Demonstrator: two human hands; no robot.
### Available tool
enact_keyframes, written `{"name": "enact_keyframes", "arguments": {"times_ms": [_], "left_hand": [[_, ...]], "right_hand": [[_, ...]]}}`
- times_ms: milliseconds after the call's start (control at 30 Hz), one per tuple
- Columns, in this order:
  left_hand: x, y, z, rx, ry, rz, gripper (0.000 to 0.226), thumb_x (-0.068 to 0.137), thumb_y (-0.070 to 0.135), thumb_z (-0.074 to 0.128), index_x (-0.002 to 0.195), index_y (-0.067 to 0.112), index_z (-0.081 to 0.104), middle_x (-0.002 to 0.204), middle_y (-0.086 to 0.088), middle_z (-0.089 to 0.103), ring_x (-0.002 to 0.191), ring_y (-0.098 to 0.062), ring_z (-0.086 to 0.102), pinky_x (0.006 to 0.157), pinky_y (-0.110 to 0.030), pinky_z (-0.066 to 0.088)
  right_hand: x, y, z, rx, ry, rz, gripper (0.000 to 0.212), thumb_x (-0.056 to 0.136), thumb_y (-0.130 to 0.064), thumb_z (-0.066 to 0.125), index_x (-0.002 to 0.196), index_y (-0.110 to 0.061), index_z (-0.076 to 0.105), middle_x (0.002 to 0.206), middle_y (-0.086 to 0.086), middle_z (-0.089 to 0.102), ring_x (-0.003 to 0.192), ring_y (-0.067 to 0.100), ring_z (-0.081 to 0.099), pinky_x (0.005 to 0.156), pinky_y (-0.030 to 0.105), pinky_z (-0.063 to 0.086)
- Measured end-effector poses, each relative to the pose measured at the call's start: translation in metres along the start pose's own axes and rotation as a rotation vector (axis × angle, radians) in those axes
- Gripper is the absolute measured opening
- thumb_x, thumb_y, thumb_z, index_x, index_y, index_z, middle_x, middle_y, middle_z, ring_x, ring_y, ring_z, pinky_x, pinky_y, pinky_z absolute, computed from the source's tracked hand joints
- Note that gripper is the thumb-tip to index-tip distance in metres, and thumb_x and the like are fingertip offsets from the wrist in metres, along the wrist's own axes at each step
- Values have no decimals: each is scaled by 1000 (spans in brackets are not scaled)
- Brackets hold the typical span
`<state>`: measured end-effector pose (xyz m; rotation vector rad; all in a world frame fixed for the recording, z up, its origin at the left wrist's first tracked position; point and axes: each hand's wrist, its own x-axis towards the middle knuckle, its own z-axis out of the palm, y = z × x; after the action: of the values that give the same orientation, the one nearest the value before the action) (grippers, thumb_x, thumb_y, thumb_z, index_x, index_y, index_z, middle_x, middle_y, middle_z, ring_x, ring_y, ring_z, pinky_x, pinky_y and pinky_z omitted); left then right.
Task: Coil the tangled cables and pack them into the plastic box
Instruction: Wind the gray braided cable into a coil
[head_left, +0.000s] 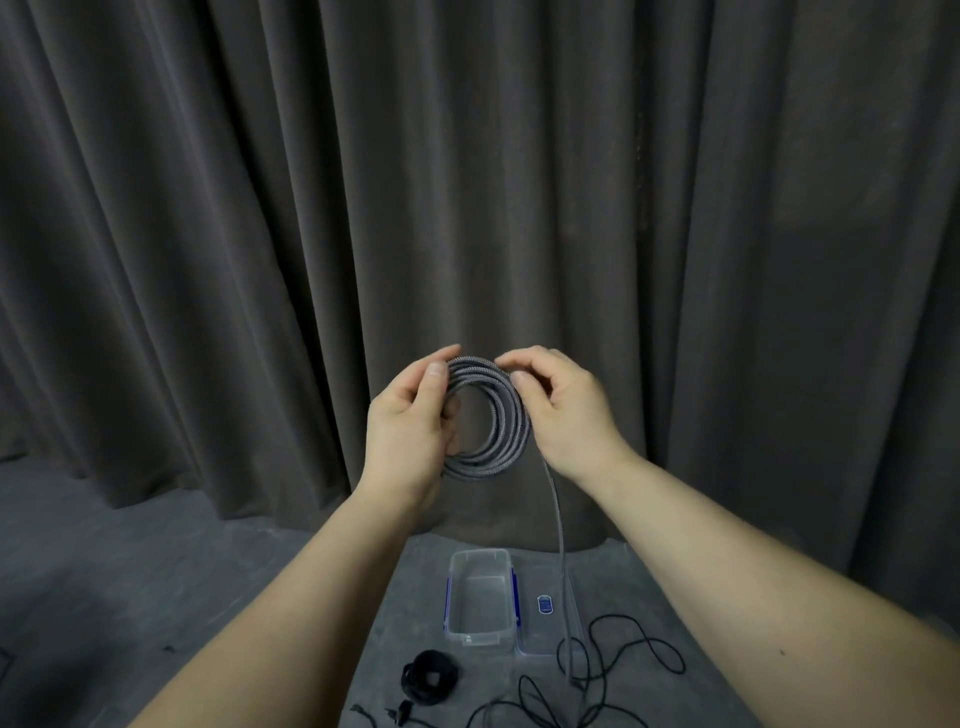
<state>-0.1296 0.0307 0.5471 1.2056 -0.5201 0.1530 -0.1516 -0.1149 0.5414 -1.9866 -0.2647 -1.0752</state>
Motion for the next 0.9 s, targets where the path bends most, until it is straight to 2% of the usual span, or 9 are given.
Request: {"name": "enact_keyframes", "arguments": {"times_ms": [100,200,300,367,500,567,733,800,900], "left_hand": [[2,2,1,-4,20,8,25,102,19,44,99,20,68,62,-3,42,45,-7,31,42,-21,22],[3,2,0,25,36,7,25,102,20,45,94,18,68,60,-2,39,42,-6,29,40,-19,21],[5,4,2,47,43,-23,26,102,20,45,90,18,68,59,-2,36,41,-7,27,40,-19,20],[4,5,4,51,19,-49,26,102,21,45,90,19,69,57,-1,37,42,-8,27,40,-19,21],[1,6,6,-17,-18,-130,27,102,22,44,90,18,68,57,0,38,42,-7,26,40,-18,19],[0,7,6,-55,-34,-164,29,102,25,42,90,18,68,57,0,39,42,-8,25,41,-19,18],[-2,12,9,-78,-50,-169,29,101,23,43,89,17,69,59,-2,41,43,-9,26,41,-20,20],[-2,11,12,-80,-34,-168,28,100,23,46,87,18,69,57,-1,40,42,-8,27,40,-19,19],[-1,10,13,-62,-12,-155,28,100,29,48,91,14,70,53,1,39,41,-8,27,39,-19,20]], "right_hand": [[-1,-2,0,-56,-2,-27,25,91,-5,55,103,-17,73,94,2,67,90,10,61,85,16,45],[-4,-1,0,-169,32,-72,25,91,-14,54,107,-18,73,94,1,64,86,17,63,81,32,51],[-10,-3,4,-331,-52,-150,40,93,-32,49,130,-22,59,114,1,62,97,25,63,82,38,52],[-11,-7,8,-363,-97,-141,45,96,-34,50,139,-24,50,120,4,64,103,30,63,84,42,52],[-4,-7,13,-349,58,-194,41,92,-39,45,111,-14,71,87,12,74,75,35,69,62,44,57],[-5,-5,14,-314,60,-178,42,91,-41,46,108,-14,73,87,11,75,77,33,70,64,43,57],[-9,-2,15,-88,39,33,27,97,-26,54,117,-18,69,107,1,73,99,17,67,89,35,51],[-9,-9,17,43,-39,134,30,100,-26,46,124,-24,64,110,-6,68,96,8,64,88,33,52],[-9,-16,19,166,-75,204,31,102,-30,42,128,-27,60,111,-13,65,85,-5,60,84,19,48]]}}
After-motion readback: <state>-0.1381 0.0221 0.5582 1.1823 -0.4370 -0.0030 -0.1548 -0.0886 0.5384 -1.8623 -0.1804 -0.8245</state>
